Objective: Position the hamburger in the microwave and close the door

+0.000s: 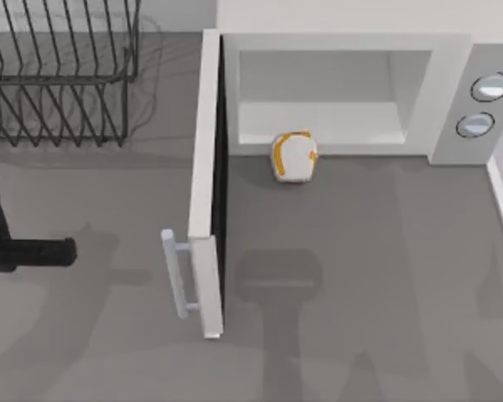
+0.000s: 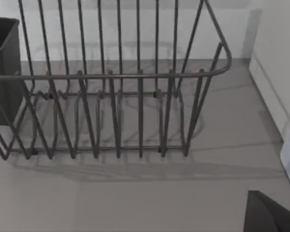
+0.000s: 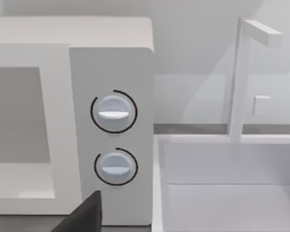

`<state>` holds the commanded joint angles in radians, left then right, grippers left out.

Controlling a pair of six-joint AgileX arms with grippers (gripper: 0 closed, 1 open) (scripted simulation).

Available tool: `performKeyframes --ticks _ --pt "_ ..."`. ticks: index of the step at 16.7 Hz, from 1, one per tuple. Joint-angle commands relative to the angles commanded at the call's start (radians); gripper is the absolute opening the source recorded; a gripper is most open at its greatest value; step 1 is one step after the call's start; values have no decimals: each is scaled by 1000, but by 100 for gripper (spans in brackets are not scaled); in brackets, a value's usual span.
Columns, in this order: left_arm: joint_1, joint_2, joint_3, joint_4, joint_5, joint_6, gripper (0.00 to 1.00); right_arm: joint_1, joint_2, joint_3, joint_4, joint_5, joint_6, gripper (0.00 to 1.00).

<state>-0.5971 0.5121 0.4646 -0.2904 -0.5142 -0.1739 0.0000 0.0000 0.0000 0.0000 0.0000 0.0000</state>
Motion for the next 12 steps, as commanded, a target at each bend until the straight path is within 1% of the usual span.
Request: performKeyframes --ticks 4,7,9,12 --pt "-5 310 165 -142 53 -125 0 0 0 0 0 0 0 100" --pt "1 484 263 -228 95 -202 0 0 0 0 0 0 0 100" --pt "6 550 303 -264 116 -234 0 0 0 0 0 0 0 100" --pt "9 573 318 -277 124 -246 0 0 0 0 0 0 0 100"
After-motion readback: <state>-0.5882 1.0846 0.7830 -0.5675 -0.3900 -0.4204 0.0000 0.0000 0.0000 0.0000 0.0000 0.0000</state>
